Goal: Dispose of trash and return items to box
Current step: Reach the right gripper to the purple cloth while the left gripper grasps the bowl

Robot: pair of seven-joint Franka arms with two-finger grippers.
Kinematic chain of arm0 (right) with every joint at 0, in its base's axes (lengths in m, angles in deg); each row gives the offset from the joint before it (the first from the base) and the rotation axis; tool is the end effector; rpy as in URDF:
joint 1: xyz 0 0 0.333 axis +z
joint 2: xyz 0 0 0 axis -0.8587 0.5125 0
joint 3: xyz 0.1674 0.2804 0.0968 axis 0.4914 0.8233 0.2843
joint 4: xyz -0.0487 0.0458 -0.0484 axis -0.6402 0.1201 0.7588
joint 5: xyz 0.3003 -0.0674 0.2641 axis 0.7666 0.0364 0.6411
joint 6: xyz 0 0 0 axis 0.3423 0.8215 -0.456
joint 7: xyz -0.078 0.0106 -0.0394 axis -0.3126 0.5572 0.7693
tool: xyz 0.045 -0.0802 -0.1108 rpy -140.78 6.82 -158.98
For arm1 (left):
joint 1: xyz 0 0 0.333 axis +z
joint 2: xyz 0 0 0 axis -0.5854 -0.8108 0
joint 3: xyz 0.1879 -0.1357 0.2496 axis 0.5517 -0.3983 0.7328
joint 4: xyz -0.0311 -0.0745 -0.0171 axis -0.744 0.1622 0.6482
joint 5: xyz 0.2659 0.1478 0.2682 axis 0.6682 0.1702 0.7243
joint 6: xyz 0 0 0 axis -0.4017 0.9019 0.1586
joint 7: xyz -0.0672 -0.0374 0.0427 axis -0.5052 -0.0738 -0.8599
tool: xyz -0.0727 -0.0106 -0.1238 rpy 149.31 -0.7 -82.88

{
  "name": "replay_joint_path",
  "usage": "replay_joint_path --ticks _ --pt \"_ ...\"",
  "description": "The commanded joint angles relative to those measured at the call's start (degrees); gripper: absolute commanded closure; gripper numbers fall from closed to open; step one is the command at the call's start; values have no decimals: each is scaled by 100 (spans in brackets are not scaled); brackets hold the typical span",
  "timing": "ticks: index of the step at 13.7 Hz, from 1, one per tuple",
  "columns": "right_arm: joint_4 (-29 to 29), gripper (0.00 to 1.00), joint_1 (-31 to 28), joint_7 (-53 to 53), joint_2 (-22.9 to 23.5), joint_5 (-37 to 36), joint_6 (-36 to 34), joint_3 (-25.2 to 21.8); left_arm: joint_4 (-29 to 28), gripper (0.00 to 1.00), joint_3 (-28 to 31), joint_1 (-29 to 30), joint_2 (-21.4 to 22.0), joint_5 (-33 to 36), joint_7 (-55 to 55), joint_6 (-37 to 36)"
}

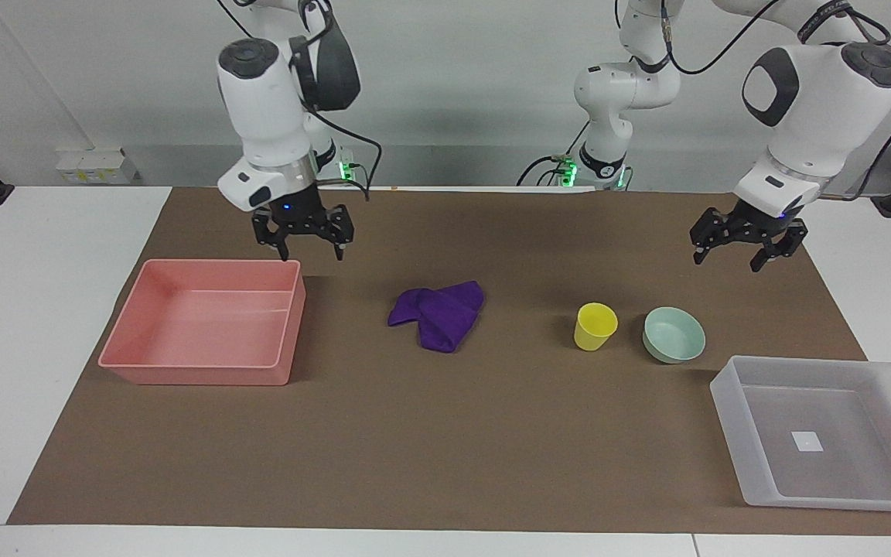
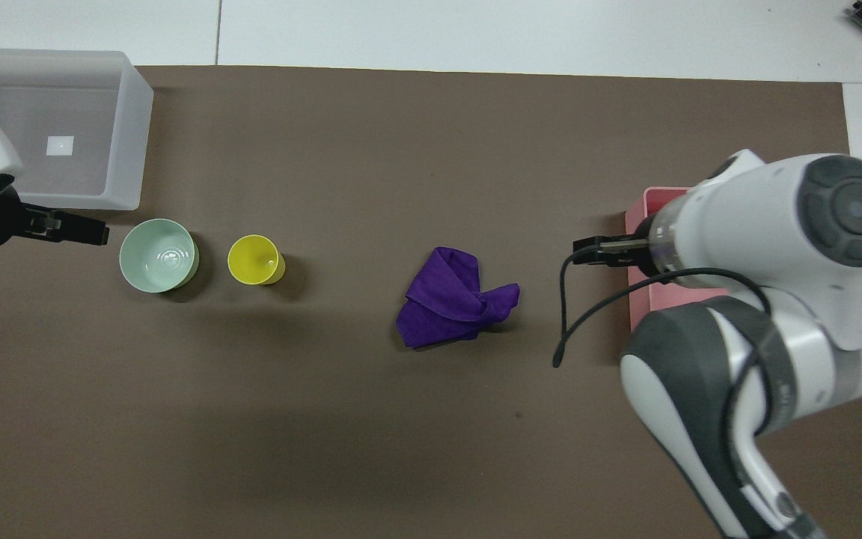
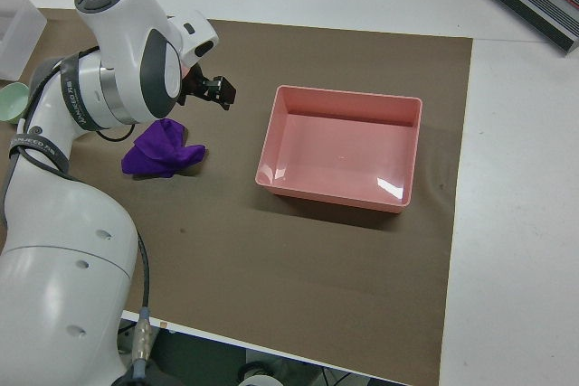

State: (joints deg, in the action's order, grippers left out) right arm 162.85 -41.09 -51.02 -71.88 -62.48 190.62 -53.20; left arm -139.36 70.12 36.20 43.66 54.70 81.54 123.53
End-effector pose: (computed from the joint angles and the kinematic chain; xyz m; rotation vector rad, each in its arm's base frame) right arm 0.5689 0.1756 0.4751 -3.1114 -0.0015 -0.1574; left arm 0.5834 -0.0223 0.5176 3.0941 -0.3309 0.1480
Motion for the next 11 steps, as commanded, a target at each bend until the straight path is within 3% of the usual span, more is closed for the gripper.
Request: replay_joint_path --ticks 1,6,8,10,11 --pt "118 0 475 -548 445 185 641 -9 -712 0 -10 33 133 14 13 750" --pt "304 0 1092 -1077 1507 397 2479 -9 -1443 0 -2 261 -183 14 -4 2042" --pt "313 0 1320 -1165 1816 388 2762 -9 -1723 0 -10 314 -236 -29 -30 2482" --pt "330 0 1321 -1078 1835 283 2711 -17 -2057 0 -10 385 -315 -161 -66 3062" --pt "348 20 1321 -1043 1826 283 2702 -17 -2163 0 -10 385 -359 -283 -66 3203"
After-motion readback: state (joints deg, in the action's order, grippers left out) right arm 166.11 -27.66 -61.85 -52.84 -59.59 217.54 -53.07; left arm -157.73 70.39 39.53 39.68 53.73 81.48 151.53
